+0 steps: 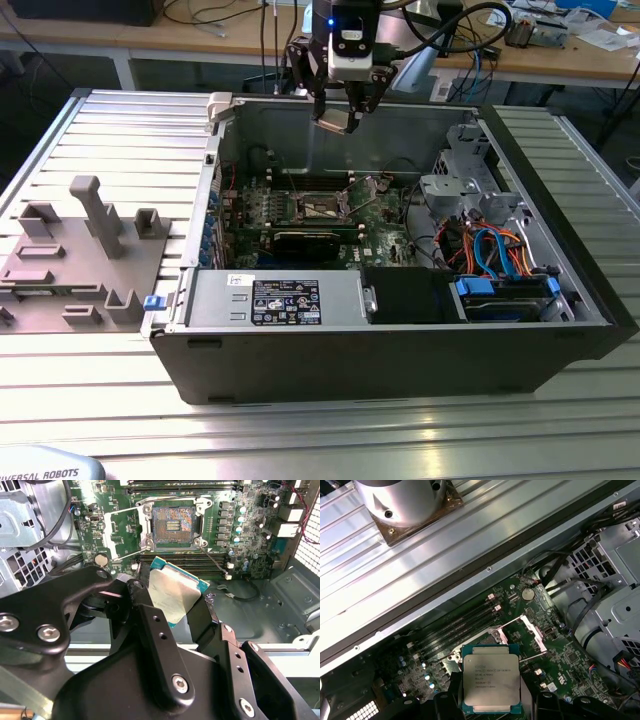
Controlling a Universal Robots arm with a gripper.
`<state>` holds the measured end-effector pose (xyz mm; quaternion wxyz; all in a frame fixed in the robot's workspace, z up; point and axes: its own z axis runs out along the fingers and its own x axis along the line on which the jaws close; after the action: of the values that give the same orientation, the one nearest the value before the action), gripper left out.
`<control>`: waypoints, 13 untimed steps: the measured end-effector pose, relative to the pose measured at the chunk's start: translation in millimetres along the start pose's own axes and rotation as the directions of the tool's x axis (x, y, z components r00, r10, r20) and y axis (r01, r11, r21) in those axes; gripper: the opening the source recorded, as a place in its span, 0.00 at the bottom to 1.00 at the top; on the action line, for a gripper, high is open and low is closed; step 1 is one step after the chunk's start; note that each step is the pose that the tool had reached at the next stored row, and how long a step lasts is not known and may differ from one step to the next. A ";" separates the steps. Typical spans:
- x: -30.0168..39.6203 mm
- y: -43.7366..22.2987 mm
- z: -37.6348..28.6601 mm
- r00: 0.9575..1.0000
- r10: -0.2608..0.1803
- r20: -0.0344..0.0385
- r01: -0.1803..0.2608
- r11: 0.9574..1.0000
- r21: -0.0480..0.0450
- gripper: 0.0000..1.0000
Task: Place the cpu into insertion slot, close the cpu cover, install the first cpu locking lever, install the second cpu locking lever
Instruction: 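Place the cpu into insertion slot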
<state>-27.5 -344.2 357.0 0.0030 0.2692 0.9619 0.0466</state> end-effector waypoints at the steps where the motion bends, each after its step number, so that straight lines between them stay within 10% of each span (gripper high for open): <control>1: 0.0 0.0 0.0 1.000 0.001 0.000 -0.001 1.000 0.000 0.54; 13: 0.0 0.0 0.0 1.000 0.007 0.001 -0.007 1.000 0.000 0.54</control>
<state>-27.5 -344.2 356.9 0.0031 0.2725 0.9610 0.0466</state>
